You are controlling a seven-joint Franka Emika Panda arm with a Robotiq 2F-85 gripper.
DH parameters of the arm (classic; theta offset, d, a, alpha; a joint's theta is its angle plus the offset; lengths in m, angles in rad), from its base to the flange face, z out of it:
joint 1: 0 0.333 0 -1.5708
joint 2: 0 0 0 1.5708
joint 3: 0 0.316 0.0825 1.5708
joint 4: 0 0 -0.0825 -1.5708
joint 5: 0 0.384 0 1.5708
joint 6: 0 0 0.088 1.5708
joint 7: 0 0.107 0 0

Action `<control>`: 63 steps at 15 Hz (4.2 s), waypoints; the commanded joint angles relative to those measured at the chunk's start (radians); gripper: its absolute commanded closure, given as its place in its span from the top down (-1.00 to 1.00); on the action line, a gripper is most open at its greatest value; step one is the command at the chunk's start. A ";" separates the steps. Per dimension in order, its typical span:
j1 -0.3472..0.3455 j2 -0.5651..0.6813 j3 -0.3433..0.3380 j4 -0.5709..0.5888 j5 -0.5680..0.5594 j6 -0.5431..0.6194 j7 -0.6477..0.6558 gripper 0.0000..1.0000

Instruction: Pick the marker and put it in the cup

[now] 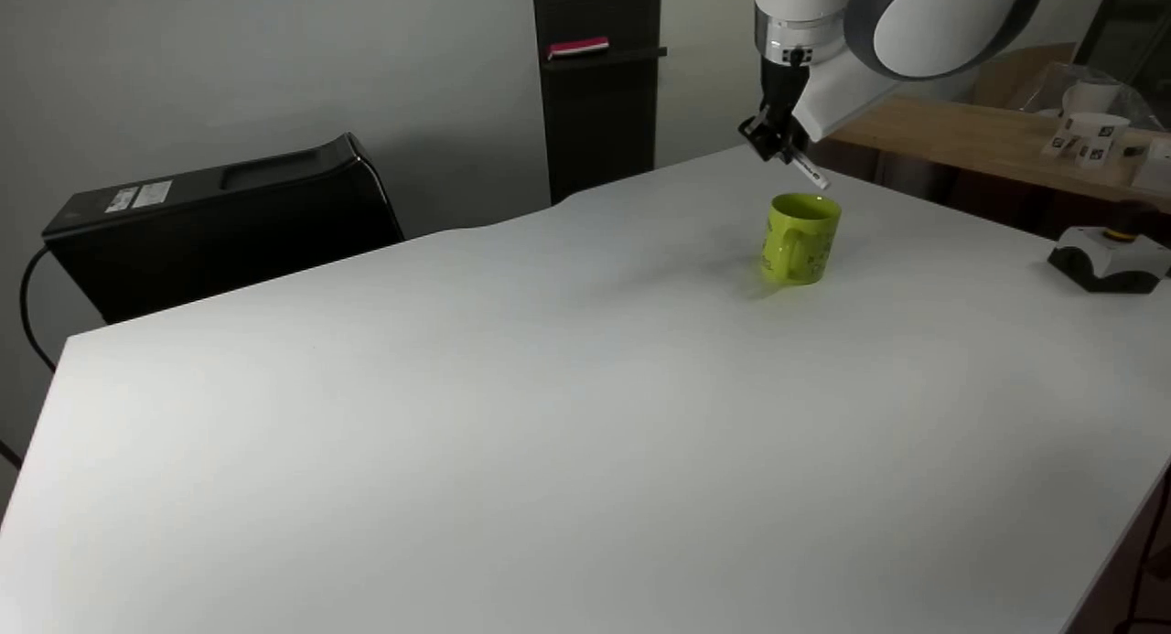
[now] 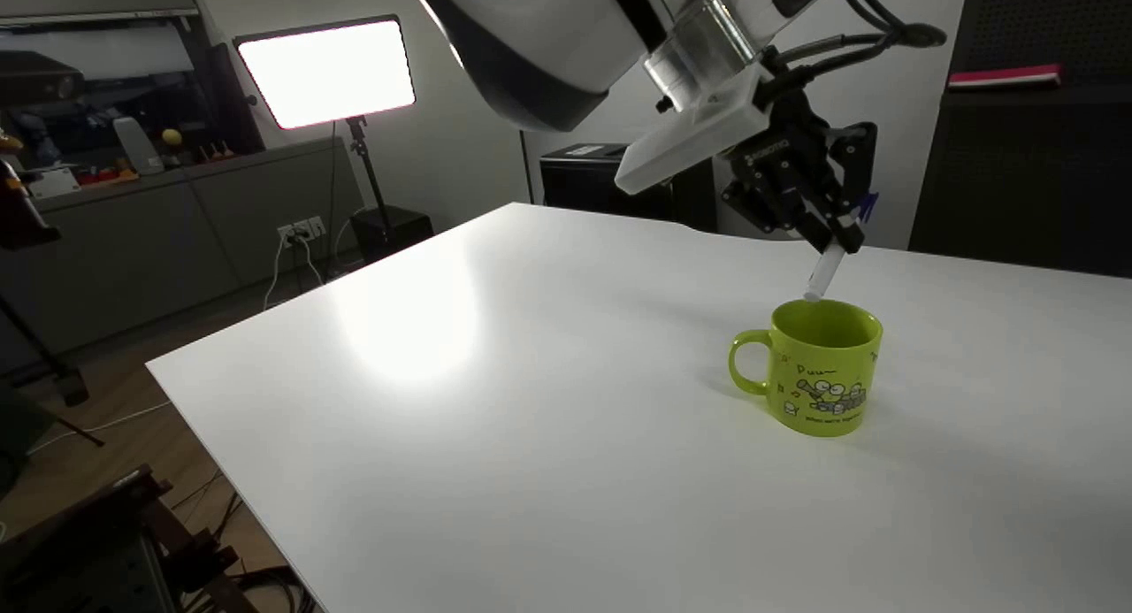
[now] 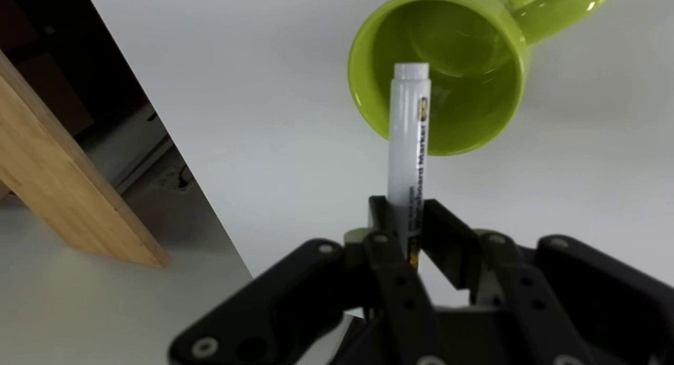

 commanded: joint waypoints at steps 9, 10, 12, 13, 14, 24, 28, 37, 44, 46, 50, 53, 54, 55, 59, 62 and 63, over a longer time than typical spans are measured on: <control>0.204 0.083 -0.267 -0.036 -0.295 0.169 0.436 -0.89; 0.227 0.091 -0.290 -0.038 -0.316 0.179 0.473 -0.89; 0.277 0.115 -0.342 -0.039 -0.361 0.205 0.552 -0.89; 0.299 0.127 -0.364 -0.039 -0.380 0.217 0.588 -0.89; 0.320 0.141 -0.387 -0.039 -0.400 0.236 0.629 -0.89; 0.455 0.299 -0.545 -0.031 -0.464 0.398 0.866 -0.89; 0.486 0.364 -0.590 -0.030 -0.453 0.451 0.901 -0.89; 0.554 0.489 -0.669 -0.042 -0.400 0.535 0.936 -0.89; 0.573 0.553 -0.681 -0.063 -0.332 0.562 0.916 -0.21; 0.565 0.546 -0.666 -0.071 -0.325 0.547 0.904 0.04; 0.544 0.512 -0.644 -0.078 -0.328 0.500 0.878 0.57; 0.536 0.483 -0.636 -0.075 -0.331 0.460 0.863 0.96; 0.534 0.475 -0.634 -0.074 -0.331 0.449 0.859 0.99; 0.531 0.459 -0.629 -0.075 -0.333 0.434 0.850 1.00; 0.525 0.403 -0.611 -0.074 -0.329 0.380 0.813 1.00; 0.530 0.359 -0.601 -0.074 -0.322 0.343 0.782 1.00; 0.526 0.334 -0.589 -0.076 -0.321 0.332 0.761 1.00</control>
